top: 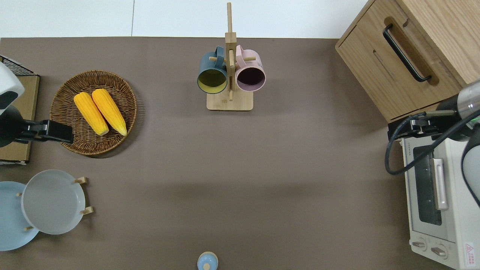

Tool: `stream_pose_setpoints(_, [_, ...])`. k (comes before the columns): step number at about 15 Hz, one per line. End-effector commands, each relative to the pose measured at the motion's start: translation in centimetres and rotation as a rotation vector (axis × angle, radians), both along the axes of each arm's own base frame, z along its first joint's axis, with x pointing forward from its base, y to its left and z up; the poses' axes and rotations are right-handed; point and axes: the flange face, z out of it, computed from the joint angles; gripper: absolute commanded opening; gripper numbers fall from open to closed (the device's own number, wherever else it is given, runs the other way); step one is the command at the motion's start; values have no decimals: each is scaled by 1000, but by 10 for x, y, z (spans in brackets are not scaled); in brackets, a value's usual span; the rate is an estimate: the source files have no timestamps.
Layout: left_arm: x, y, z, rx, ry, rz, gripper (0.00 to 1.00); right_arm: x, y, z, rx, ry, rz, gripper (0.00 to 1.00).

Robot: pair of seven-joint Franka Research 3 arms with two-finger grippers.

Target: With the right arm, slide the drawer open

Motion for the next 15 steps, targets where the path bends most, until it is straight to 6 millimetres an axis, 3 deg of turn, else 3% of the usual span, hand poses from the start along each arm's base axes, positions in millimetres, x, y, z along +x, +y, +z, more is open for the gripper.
stream_pose_setpoints(1, [2, 1, 4, 16, 5, -12, 993, 4, -2, 13, -6, -35, 7, 990])
stream_pose_setpoints(15, [2, 1, 4, 16, 5, -12, 993, 4, 0, 16, 6, -40, 11, 987])
